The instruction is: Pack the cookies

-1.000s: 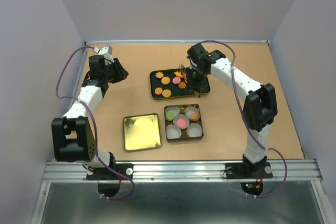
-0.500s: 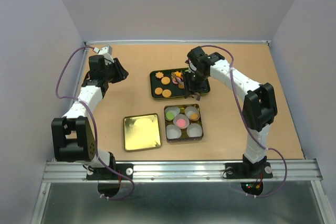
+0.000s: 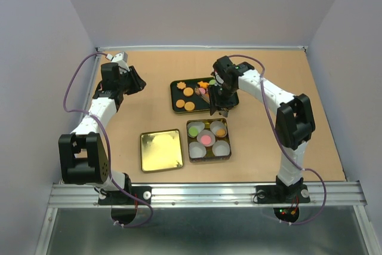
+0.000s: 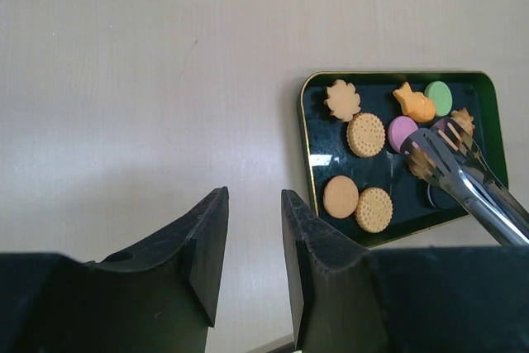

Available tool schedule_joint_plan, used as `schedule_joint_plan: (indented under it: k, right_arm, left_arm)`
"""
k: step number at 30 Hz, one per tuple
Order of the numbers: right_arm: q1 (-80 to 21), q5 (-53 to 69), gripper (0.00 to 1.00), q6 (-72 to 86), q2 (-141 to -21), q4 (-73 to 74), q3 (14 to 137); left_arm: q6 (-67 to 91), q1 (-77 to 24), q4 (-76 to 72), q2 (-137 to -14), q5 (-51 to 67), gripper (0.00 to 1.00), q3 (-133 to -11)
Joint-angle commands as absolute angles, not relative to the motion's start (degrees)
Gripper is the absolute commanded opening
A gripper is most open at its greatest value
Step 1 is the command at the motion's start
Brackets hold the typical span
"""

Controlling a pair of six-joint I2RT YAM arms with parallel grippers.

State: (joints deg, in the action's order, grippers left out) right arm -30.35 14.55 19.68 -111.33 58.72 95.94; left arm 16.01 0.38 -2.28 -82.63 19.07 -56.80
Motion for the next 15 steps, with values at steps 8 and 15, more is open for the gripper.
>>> schedule_joint_plan:
  k: [8, 15]
  right_arm:
    - [-30.2, 14.9, 0.49, 19.2, -114.2, 57.0, 97.5]
    - [-30.5, 14.2, 0.49, 18.6, -115.4, 57.2, 98.4]
  left_arm:
    - [16.2, 0.2, -3.7, -80.9, 19.8, 0.42, -57.3]
    - [16.3, 0.2, -3.7, -80.9, 20.0, 0.43, -57.3]
